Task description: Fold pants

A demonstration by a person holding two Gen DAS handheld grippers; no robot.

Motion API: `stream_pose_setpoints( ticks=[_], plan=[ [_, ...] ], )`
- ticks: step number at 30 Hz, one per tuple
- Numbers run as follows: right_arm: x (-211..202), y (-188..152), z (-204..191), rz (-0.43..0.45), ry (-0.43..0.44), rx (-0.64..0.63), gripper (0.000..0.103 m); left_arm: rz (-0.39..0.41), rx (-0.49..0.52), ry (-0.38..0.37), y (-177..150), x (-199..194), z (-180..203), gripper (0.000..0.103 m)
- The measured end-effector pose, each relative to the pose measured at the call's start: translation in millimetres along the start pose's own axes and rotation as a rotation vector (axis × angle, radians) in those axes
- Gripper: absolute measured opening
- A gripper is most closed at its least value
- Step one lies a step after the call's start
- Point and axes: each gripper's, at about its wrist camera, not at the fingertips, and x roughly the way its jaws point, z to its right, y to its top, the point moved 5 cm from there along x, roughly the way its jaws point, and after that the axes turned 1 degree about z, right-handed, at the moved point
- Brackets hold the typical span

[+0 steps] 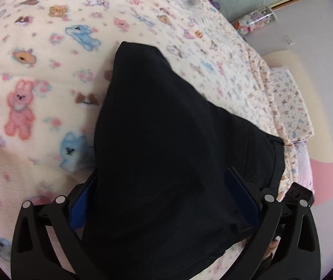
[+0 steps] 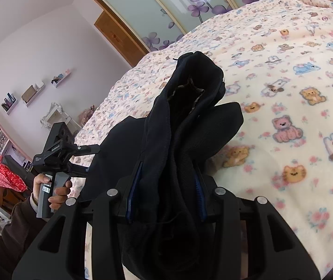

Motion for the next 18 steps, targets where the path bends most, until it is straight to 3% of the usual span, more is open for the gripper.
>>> stream_pose_setpoints(
  ticks=[2, 3, 4, 5, 12, 14, 18],
  plan=[
    [0, 1, 2, 0.0, -0.001, 0.007, 0.041, 0.029, 0.055, 0.059, -4, -3, 10, 0.079],
    [0, 1, 4, 0.0, -0.001, 0.014, 0.041, 0.039, 0.093, 0.115, -5, -3, 14, 0.071],
    [1, 1, 6, -0.001, 0.0, 0.019, 0.041, 0.053, 0.178, 0.216, -10, -5, 22, 0.061],
    [1, 1, 7, -0.001, 0.001, 0.025, 0.041, 0.066, 0.238, 0.273, -13, -4, 29, 0.057],
    [1, 0, 10, -0.001, -0.003, 0.032, 0.041, 0.192, 0.528, 0.589, -38, 0, 68, 0.046],
    [2, 0, 11, -0.003, -0.004, 0.035, 0.041, 0.21, 0.561, 0.629, -42, 2, 73, 0.045],
    [2, 0, 12, -0.004, -0.005, 0.033, 0.041, 0.221, 0.564, 0.64, -44, 0, 71, 0.044]
  ],
)
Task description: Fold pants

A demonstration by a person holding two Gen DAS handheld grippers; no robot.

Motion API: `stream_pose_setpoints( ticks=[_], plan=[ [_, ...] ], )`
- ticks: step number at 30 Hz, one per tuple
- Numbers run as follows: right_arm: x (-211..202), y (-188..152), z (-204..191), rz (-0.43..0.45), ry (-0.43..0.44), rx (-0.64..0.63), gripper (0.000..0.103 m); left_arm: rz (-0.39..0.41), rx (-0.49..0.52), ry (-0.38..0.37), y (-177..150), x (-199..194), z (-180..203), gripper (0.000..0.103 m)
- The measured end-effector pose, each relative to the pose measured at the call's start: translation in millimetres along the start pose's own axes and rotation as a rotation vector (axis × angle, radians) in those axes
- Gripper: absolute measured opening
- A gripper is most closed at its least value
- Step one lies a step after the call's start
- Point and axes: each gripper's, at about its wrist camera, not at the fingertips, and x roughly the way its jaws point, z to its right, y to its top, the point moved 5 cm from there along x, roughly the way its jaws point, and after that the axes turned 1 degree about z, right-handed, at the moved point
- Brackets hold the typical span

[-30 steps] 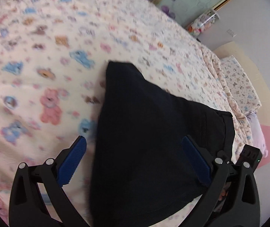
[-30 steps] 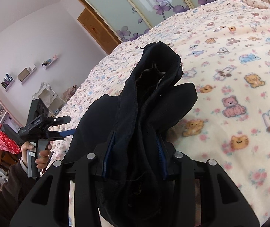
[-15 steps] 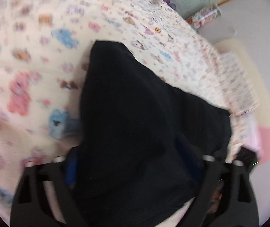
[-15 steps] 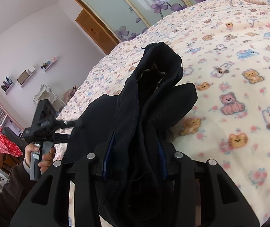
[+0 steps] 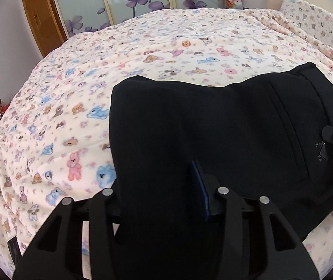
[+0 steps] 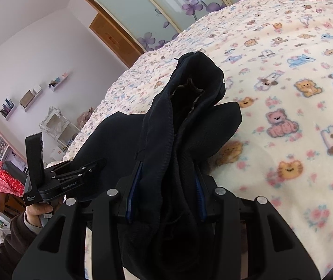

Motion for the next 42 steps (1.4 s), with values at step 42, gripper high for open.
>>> stream_pose_setpoints(
  ticks=[42],
  plan=[
    [37, 65, -17, 0.153, -0.014, 0.041, 0.033, 0.276, -0.178, -0.047, 56, -21, -44, 0.014]
  ],
)
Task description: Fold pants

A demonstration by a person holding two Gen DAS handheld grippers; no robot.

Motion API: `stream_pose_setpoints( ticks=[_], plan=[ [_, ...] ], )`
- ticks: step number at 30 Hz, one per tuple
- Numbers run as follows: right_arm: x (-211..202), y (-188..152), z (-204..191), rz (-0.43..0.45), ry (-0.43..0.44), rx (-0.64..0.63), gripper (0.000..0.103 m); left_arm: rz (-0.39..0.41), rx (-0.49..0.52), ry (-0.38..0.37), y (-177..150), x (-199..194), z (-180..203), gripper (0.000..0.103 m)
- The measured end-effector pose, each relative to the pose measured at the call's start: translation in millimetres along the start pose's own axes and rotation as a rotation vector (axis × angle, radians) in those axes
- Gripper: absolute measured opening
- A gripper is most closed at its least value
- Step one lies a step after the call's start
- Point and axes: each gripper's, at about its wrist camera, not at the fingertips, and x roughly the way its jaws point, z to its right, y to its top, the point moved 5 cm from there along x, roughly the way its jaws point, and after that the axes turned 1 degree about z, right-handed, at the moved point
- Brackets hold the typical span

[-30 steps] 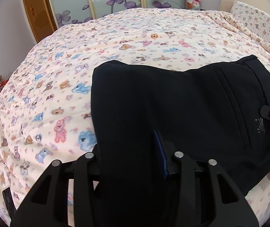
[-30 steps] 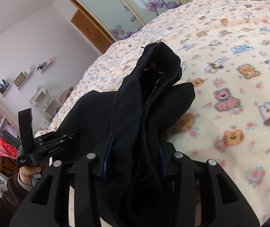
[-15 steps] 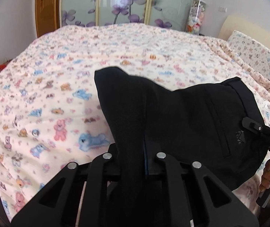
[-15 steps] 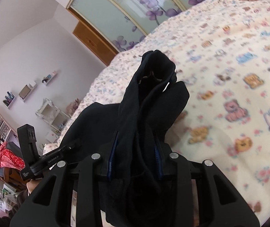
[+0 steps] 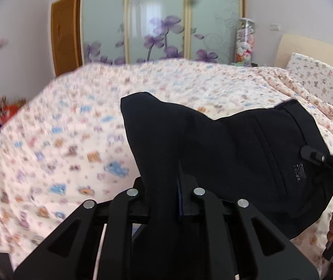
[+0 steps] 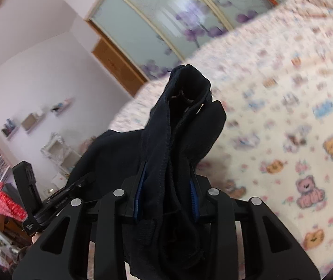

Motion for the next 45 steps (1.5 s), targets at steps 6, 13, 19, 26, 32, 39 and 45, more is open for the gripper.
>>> stream_pose_setpoints(
  ticks=[6, 13, 19, 26, 32, 39, 45],
  plan=[
    [26, -16, 34, -0.074, -0.13, 0.027, 0.038, -0.088, -0.07, 0.051, -43, 56, -24, 0.037],
    [5, -20, 36, -0.046, -0.231, 0.016, 0.062, -0.029, -0.16, 0.085, -40, 26, -53, 0.079],
    [-49, -1, 1, 0.132, -0.133, -0.035, 0.062, 0.132, -0.252, 0.019, -19, -31, -70, 0.093],
    [-29, -31, -36, -0.032, 0.053, -0.034, 0.062, 0.039, -0.193, -0.111, -21, -15, -14, 0.097],
    [-5, -59, 5, -0.129, -0.01, 0.027, 0.066, -0.206, -0.22, -0.041, -70, 47, -18, 0.097],
    [-15, -60, 0, -0.109, 0.016, 0.042, 0.067, -0.168, -0.256, -0.07, -75, 45, -23, 0.099],
    [-50, -50, -29, -0.046, 0.101, 0.04, 0.074, 0.085, -0.235, -0.196, -67, -30, -13, 0.099]
  ],
)
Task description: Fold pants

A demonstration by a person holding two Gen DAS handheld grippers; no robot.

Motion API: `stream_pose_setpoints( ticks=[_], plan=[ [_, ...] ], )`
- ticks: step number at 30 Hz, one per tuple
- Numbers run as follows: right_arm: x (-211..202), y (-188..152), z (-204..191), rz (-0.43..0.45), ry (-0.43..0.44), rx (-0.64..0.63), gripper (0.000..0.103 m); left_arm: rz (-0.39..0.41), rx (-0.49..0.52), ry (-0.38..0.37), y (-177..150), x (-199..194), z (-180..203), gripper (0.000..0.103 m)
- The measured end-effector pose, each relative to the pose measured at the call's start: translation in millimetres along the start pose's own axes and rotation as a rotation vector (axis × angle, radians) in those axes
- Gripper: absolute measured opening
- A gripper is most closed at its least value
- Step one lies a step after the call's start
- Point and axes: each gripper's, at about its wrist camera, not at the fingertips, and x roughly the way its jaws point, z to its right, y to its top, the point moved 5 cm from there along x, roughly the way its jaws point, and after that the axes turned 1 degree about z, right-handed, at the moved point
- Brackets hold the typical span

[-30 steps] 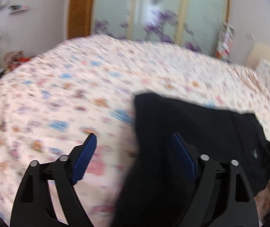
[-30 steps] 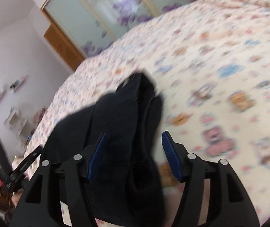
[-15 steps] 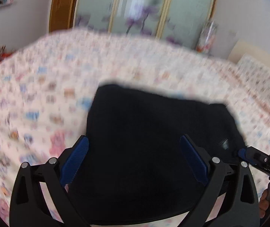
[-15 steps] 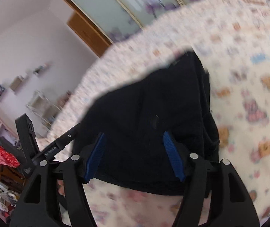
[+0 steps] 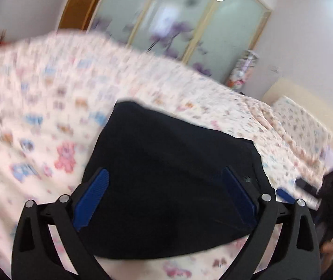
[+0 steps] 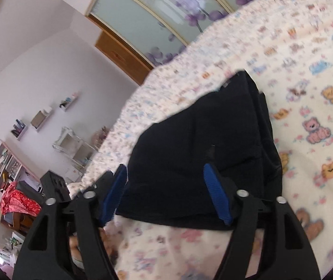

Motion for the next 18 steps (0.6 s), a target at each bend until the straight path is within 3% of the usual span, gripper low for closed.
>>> stream_pose_setpoints(
  ticks=[3, 5, 7, 9, 12, 18],
  plan=[
    [1, -9, 1, -0.018, -0.021, 0.025, 0.08, -0.065, 0.114, 0.056, -16, 10, 16, 0.101],
    [16, -23, 21, -0.083, -0.091, 0.074, 0.081, -0.191, 0.123, 0.108, -33, 36, 13, 0.101],
    [24, -29, 30, -0.086, -0.069, 0.088, 0.081, -0.248, 0.125, 0.137, -40, 51, 8, 0.101],
    [18, -28, 28, -0.066, -0.057, 0.097, 0.081, -0.239, 0.132, 0.149, -38, 48, 9, 0.101],
    [-5, -25, 15, -0.011, -0.103, 0.095, 0.097, -0.161, 0.16, 0.183, -34, 20, 15, 0.101],
    [-67, -34, -32, 0.2, -0.269, -0.138, 0.102, 0.067, 0.26, 0.284, -34, -73, 23, 0.101]
  ],
)
